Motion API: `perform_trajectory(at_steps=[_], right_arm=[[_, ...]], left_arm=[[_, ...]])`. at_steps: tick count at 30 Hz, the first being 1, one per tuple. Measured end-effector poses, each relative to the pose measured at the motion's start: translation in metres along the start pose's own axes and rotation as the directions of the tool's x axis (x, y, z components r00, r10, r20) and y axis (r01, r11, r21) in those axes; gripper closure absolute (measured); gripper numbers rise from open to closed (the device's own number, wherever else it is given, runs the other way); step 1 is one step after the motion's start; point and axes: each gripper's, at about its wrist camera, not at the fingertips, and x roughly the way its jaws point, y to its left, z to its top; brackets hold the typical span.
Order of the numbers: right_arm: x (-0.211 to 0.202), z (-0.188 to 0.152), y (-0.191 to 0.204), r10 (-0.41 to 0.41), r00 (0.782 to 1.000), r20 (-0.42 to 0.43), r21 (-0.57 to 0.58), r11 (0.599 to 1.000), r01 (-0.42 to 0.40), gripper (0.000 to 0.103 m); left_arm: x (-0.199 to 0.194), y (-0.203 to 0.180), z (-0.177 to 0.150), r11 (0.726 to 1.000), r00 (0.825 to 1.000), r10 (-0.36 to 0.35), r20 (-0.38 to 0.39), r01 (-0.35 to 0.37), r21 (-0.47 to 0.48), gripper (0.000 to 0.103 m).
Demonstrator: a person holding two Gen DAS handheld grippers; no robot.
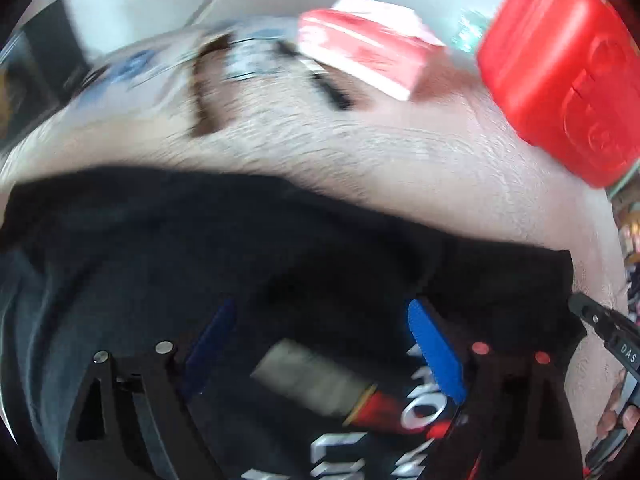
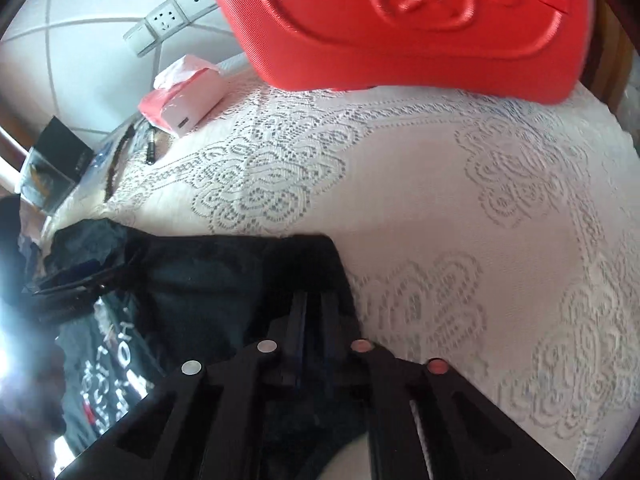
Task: Fold clothes
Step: 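Lay the T-shirt back flat and smooth its hem with both grippers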
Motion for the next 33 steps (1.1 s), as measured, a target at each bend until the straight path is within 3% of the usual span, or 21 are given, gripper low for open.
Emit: perform_trajectory(at_steps=[3, 6, 9, 11, 12, 15, 17, 18, 20, 22, 25, 27, 29, 33], right_arm=[[-0.022, -0.029, 0.002, 0.025, 1.0, -0.013, -0.028, 0.999, -0.025, 0.083], [-0.039, -0.062, 0.01, 0.045, 0.998, -0.035, -0.046, 0.998, -0.046, 0.063], [-0.048, -0.094, 0.024, 0.094, 0.993, -0.076, -0.058, 0.993, -0.098, 0.06], [-0.048, -0.115, 0.039, 0.126, 0.985, -0.117, -0.075, 0.988, -0.135, 0.06], [-0.046, -0.123, 0.047, 0.127, 0.983, -0.133, -0.084, 0.987, -0.139, 0.06], [-0.037, -0.145, 0.067, 0.089, 0.982, -0.165, -0.091, 0.99, -0.105, 0.056], [-0.039, -0.153, 0.078, 0.036, 0.991, -0.127, -0.098, 0.994, -0.049, 0.039], [-0.04, -0.155, 0.081, 0.031, 0.993, -0.113, -0.092, 0.995, -0.041, 0.034], [-0.039, -0.159, 0.086, 0.047, 0.996, -0.082, -0.081, 0.995, -0.054, 0.012], [-0.035, -0.162, 0.093, 0.046, 0.997, -0.059, -0.087, 0.995, -0.051, 0.002], [-0.029, -0.163, 0.108, -0.072, 0.996, -0.061, -0.112, 0.992, 0.065, 0.001], [-0.027, -0.162, 0.113, -0.155, 0.986, -0.069, -0.101, 0.984, 0.148, 0.008], [-0.037, -0.161, 0.107, -0.174, 0.983, -0.057, -0.035, 0.984, 0.173, 0.038], [-0.087, -0.188, 0.088, -0.149, 0.988, 0.038, 0.118, 0.983, 0.143, 0.036]], left_arm=[[-0.024, 0.043, -0.04, 0.995, 0.995, 0.095, -0.011, -0.095, -0.03, 0.013], [-0.048, 0.09, -0.09, 0.977, 0.981, 0.189, -0.042, -0.192, -0.093, 0.009], [-0.061, 0.128, -0.139, 0.959, 0.97, 0.227, -0.083, -0.237, -0.152, 0.009], [-0.061, 0.149, -0.166, 0.952, 0.967, 0.226, -0.121, -0.245, -0.184, 0.009], [-0.06, 0.158, -0.177, 0.951, 0.97, 0.208, -0.129, -0.231, -0.207, 0.004], [-0.061, 0.175, -0.198, 0.946, 0.986, 0.142, -0.091, -0.163, -0.281, 0.0], [-0.063, 0.172, -0.204, 0.953, 0.987, 0.157, -0.047, -0.164, -0.256, 0.0], [-0.064, 0.171, -0.208, 0.954, 0.987, 0.16, -0.021, -0.16, -0.254, 0.0], [-0.066, 0.169, -0.217, 0.959, 0.985, 0.167, 0.035, -0.154, -0.239, 0.0], [-0.068, 0.168, -0.224, 0.967, 0.984, 0.162, 0.079, -0.143, -0.209, 0.0], [-0.07, 0.17, -0.228, 0.988, 0.992, 0.112, 0.06, -0.105, -0.117, 0.0], [-0.081, 0.179, -0.233, 0.996, 0.997, 0.074, 0.037, -0.072, -0.053, 0.0], [-0.102, 0.201, -0.247, 0.994, 0.991, 0.111, 0.073, -0.109, -0.026, 0.0], [-0.137, 0.256, -0.279, 0.984, 0.978, 0.178, 0.107, -0.177, -0.021, 0.0]])
